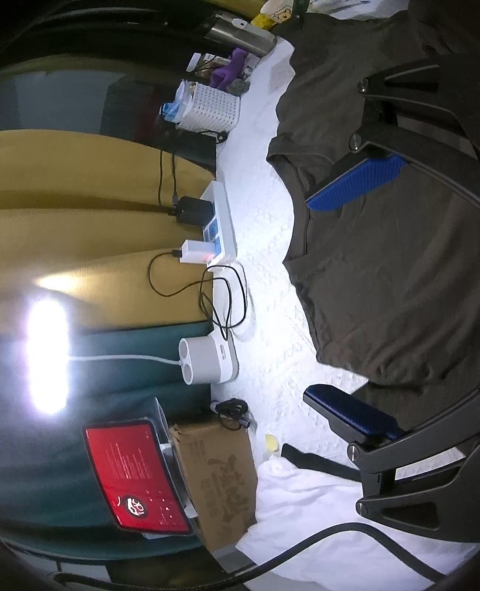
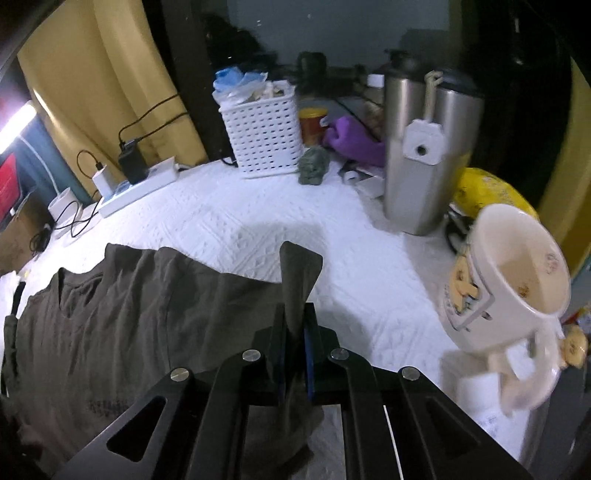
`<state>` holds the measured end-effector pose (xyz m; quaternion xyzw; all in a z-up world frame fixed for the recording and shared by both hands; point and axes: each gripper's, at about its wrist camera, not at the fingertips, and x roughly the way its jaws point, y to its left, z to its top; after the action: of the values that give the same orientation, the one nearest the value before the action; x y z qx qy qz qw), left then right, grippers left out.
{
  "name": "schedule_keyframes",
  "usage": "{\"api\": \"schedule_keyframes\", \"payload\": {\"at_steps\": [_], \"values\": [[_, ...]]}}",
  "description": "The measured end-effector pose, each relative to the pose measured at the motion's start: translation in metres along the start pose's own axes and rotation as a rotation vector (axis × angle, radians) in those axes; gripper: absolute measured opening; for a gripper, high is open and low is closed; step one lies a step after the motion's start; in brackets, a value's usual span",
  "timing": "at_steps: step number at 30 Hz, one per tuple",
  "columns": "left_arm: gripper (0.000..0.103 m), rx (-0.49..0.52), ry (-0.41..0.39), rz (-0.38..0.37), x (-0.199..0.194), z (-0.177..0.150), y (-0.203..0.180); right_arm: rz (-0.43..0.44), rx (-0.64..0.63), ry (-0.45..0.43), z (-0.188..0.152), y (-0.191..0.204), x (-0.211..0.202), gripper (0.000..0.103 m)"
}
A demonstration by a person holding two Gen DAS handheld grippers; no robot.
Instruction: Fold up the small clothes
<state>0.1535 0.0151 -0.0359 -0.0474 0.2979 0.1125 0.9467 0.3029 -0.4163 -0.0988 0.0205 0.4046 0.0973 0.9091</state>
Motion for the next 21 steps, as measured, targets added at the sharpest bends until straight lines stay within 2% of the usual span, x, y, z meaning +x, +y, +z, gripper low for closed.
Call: {"api": "schedule_keyframes", "payload": {"at_steps": [4,10,15,21], "values": [[0.094,-0.004,-0.013,-0.021,-0.003,-0.001,0.015,0.016,-0.018,-0.014,-0.003,0.019,-0.015,0.007],[0.094,-0.022,-0.025,-0.053,-0.007,-0.005,0.038,0.087,-0.1,-0.003,-0.006,0.083,-0.022,0.007],[0.094,-0.05,-0.03,-0.067,-0.008,-0.01,0.057,0.133,-0.182,0.052,-0.015,0.139,-0.015,0.007],[0.094,-0.105,-0.008,-0.075,-0.005,-0.015,0.077,0.164,-0.21,0.162,-0.039,0.172,0.011,0.008]]}}
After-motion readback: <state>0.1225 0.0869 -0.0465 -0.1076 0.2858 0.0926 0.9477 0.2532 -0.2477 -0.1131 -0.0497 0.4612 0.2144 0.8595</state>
